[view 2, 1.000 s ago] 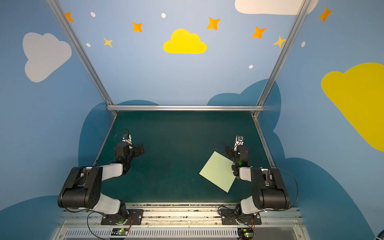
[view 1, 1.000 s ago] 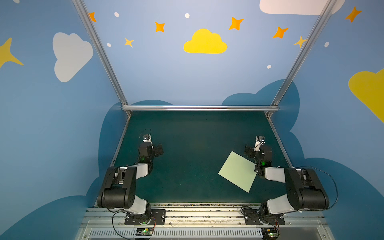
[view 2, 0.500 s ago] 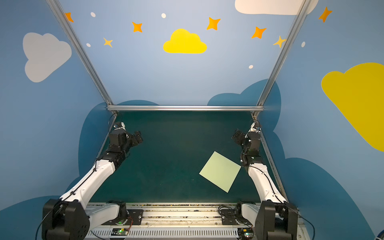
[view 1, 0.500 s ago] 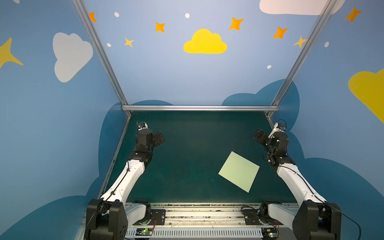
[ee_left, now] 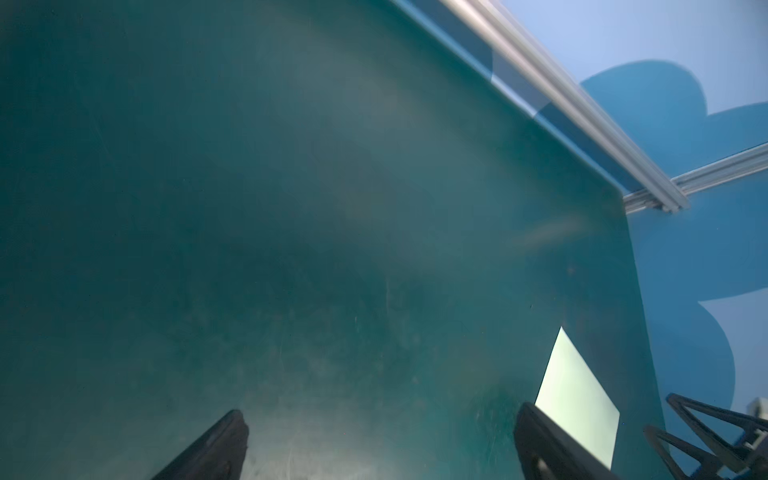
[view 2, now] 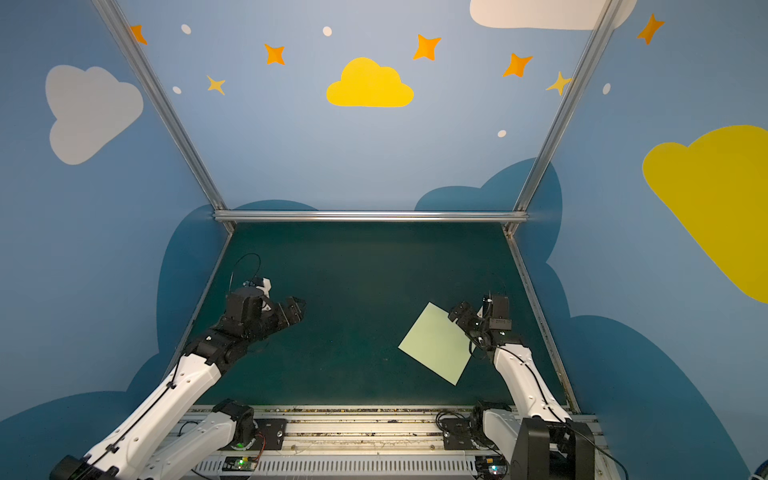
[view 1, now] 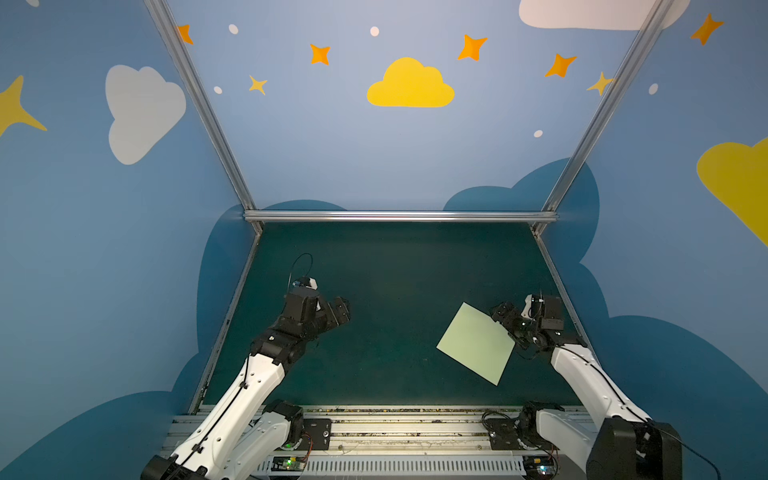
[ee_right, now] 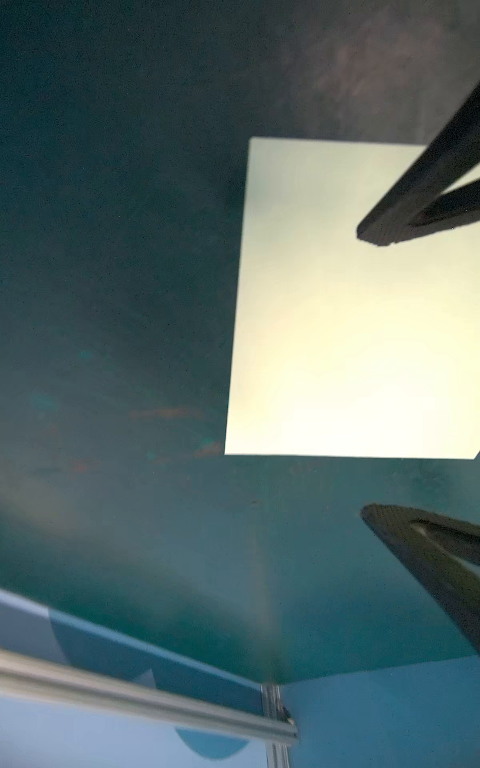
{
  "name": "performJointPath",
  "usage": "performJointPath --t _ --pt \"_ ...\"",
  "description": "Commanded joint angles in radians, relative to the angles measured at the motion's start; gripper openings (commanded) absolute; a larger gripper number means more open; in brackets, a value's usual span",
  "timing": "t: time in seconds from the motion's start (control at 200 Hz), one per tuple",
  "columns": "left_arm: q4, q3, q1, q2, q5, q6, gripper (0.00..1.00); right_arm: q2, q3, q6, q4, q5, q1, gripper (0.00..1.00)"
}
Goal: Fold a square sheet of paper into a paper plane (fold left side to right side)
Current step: 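Raise both arms and lower the right gripper onto the green sheet, then drag the green sheet with the right gripper toward the left gripper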
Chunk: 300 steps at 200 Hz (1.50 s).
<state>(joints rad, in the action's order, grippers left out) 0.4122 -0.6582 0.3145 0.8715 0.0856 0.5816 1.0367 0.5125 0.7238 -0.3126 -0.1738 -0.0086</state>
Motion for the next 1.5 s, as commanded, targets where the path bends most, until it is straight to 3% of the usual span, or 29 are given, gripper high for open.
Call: performJointPath --t 0.0,0.245,0.581,1.016,1.261,1.497 --pt "0.021 0.003 0.009 -0.014 0.016 0.015 1.00 -0.018 -0.028 0.066 -0.123 0.088 0.006 0.96" --pt "0.012 -0.004 0.010 0.007 0.050 0.008 1.00 0.017 -0.045 0.113 -0.160 0.185 0.023 0.96" --pt "0.004 -0.028 0.011 0.041 0.078 -0.001 1.00 0.197 -0.023 0.131 -0.074 0.178 0.106 0.96" --pt "0.017 -0.051 0.011 0.053 0.088 0.001 1.00 0.430 0.136 0.238 0.003 0.227 0.515 0.96" --pt "0.018 -0.068 0.013 0.093 0.115 0.010 1.00 0.525 0.363 0.178 0.000 0.184 0.740 0.95" --pt "0.019 -0.099 0.047 0.174 0.153 0.021 1.00 0.448 0.386 0.100 -0.041 0.156 0.672 0.95"
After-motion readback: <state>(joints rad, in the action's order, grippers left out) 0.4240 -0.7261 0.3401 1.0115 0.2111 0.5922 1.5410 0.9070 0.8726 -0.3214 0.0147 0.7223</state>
